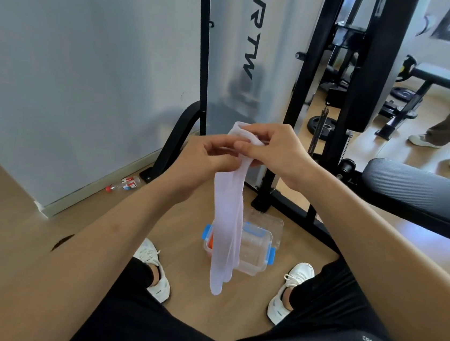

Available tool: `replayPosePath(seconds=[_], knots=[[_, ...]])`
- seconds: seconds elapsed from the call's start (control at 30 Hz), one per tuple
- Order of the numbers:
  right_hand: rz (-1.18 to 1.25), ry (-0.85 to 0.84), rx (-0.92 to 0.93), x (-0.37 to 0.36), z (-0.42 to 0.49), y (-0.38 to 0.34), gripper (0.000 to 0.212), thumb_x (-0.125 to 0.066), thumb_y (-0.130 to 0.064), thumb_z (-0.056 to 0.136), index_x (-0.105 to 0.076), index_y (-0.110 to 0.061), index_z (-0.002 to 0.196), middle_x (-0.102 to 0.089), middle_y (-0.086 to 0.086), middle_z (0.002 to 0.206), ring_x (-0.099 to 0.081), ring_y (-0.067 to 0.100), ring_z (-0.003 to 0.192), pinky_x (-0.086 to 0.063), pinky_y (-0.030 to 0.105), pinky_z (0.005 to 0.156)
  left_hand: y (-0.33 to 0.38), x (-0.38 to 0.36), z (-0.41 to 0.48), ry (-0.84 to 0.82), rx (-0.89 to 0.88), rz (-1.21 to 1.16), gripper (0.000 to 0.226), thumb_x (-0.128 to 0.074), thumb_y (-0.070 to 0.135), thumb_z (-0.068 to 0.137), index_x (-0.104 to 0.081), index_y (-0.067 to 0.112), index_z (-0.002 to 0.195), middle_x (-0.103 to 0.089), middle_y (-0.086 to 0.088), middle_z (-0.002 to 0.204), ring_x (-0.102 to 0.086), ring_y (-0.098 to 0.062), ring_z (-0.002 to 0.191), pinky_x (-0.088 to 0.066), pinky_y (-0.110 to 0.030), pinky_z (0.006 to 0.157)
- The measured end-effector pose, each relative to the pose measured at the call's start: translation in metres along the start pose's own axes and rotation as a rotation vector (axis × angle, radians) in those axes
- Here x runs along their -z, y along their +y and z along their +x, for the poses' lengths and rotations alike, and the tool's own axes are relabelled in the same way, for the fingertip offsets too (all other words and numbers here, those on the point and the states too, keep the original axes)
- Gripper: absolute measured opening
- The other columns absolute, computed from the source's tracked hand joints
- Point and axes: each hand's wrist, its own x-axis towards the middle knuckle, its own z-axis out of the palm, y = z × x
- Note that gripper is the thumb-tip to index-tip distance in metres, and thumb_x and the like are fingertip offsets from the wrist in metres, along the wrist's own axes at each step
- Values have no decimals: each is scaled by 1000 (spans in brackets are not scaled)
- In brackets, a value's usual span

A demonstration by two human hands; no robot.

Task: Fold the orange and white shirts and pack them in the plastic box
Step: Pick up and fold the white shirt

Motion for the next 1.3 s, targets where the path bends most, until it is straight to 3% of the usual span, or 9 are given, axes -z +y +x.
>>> replayPosePath(seconds=[0.17, 0.27, 0.33, 0.43, 0.63, 0.77, 0.9, 1.03, 1.3], knots=[[-67, -37, 101, 11, -5, 8, 30, -70, -2, 90, -73, -26, 108, -72, -20, 102, -66, -10, 91, -52, 12, 80, -20, 9, -9, 212, 38, -176, 25, -68, 6, 78, -79, 15, 99, -76, -7, 97, -70, -19, 88, -55, -31, 81], [-73, -22, 134, 16, -3, 8, 30, -71, -4, 89, -73, -21, 114, -74, -11, 108, -68, 0, 102, -54, 19, 91, -46, 15, -14, 278, 48, -108, 38, -75, 25, 69, -73, 25, 107, -69, 4, 102, -65, -14, 91, -53, -29, 85], [-53, -44, 159, 21, -3, 5, 33, -71, -5, 89, -71, -20, 119, -73, -2, 116, -66, 13, 112, -53, 27, 100, -68, 14, -17, 183, 72, -2, 54, -82, 37, 71, -64, 36, 121, -66, 9, 120, -63, -9, 110, -51, -28, 95], [-1, -65, 174, 30, -4, 1, 37, -72, -6, 88, -69, -25, 120, -72, 0, 117, -66, 14, 111, -53, 31, 101, -97, 5, -21, -92, 153, 40, 64, -85, 27, 79, -55, 37, 134, -63, 10, 134, -59, -13, 126, -48, -41, 105], [22, 70, 185, 50, -4, 5, 32, -73, -6, 88, -71, -20, 116, -71, 11, 116, -67, 17, 105, -55, 30, 97, -128, -25, -26, -178, 332, 114, 41, -86, 36, 76, -74, 20, 112, -77, 5, 109, -73, -15, 101, -58, -47, 93], [4, 249, 187, 67, -3, 19, 30, -73, -7, 87, -72, -19, 114, -71, -4, 106, -66, 5, 96, -55, 23, 90, -140, -37, -37, -171, 365, 98, 31, -83, 41, 79, -77, 21, 103, -78, 4, 105, -73, -18, 100, -58, -49, 92], [35, 449, 104, 80, 5, 39, 31, -71, -6, 87, -73, -13, 117, -72, -2, 107, -68, 8, 99, -56, 21, 87, -143, -45, -50, -119, 356, 62, 23, -79, 32, 85, -75, 14, 100, -78, -3, 101, -72, -24, 98, -57, -50, 91], [-13, 569, -14, 91, 18, 61, 29, -69, -6, 89, -73, -17, 115, -68, -14, 101, -63, -5, 93, -51, 7, 74, -142, -38, -61, -84, 353, -19, 18, -75, 21, 88, -74, 16, 106, -78, -4, 106, -72, -24, 103, -56, -45, 92], [-61, 524, -350, 81, 40, 145, 33, -65, -12, 90, -69, -19, 122, -63, -1, 108, -59, 17, 102, -50, 22, 74, -121, -17, -67, -16, 376, -94, 19, -70, 19, 91, -71, 19, 111, -77, 1, 107, -73, -12, 99, -56, -29, 85]])
